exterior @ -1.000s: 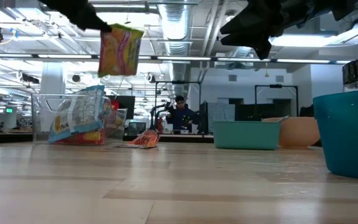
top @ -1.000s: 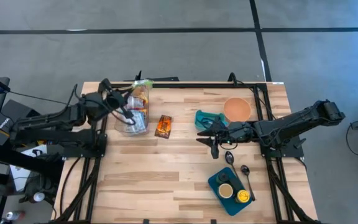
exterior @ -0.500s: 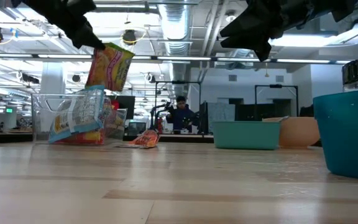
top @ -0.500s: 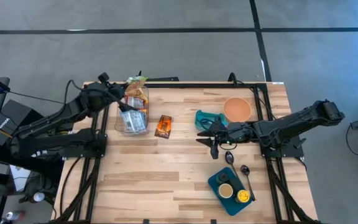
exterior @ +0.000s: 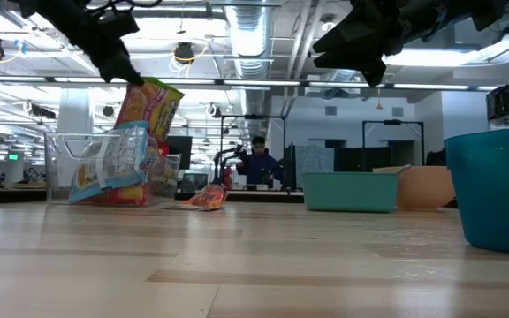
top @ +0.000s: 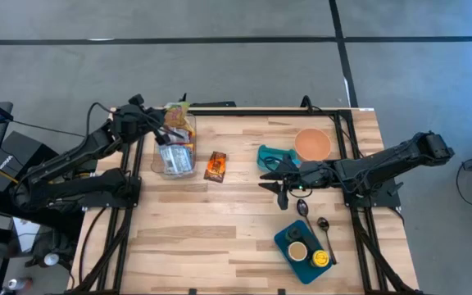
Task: Pick & Place Food Item
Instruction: Put the green noodle pack into the transparent bin
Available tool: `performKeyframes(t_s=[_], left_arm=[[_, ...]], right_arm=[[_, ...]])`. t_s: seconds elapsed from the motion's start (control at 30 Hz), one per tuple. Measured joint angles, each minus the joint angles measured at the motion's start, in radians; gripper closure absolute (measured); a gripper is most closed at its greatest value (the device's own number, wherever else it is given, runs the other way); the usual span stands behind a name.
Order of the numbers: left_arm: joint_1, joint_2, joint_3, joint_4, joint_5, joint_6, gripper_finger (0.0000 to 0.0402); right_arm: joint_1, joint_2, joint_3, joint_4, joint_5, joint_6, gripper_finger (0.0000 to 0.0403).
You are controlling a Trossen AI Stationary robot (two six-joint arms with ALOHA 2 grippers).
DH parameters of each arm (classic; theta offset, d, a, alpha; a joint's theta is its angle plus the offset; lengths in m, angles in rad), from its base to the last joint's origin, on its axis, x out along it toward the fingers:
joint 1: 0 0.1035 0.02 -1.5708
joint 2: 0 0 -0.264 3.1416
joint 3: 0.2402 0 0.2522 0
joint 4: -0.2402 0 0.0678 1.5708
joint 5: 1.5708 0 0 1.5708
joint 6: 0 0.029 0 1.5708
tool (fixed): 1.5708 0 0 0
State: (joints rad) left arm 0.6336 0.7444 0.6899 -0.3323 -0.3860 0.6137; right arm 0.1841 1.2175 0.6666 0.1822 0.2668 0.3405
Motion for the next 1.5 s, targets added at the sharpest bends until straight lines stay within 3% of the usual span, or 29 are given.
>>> performKeyframes(t_s=[0.1,0.27,0.43,0.83,1.07,1.5], left_arm=[[0.0,-0.006,0.0,-0.001,-0.06,-0.021,0.04],[-0.008,-0.013,0.0,-0.023,-0.01,0.031,0.04],[-0.008,-0.018,0.0,-0.048,-0.228,-0.278,0.0401],[-0.072,-0.063,0.0,-0.154,-0.252,-0.825,0.0401],[-0.1,-0.065,0.0,-0.279,-0.385,-1.052,0.0401],[-0.13,-0.084,0.0,-0.287,-0.452,-1.1,0.0401]], right_arm=[[0.0,0.0,0.0,0.0,0.0,0.0,0.0283],[0.0,0.0,0.0,-0.003,-0.001,0.0,0.0283],[0.006,0.0,0.0,-0.003,-0.003,0.003,0.0283],[0.006,0.0,0.0,-0.003,-0.003,0.0,0.0283],[0.006,0.0,0.0,-0.003,-0.003,0.0,0.0283],[0.006,0.0,0.0,-0.003,-0.003,0.008,0.0283]])
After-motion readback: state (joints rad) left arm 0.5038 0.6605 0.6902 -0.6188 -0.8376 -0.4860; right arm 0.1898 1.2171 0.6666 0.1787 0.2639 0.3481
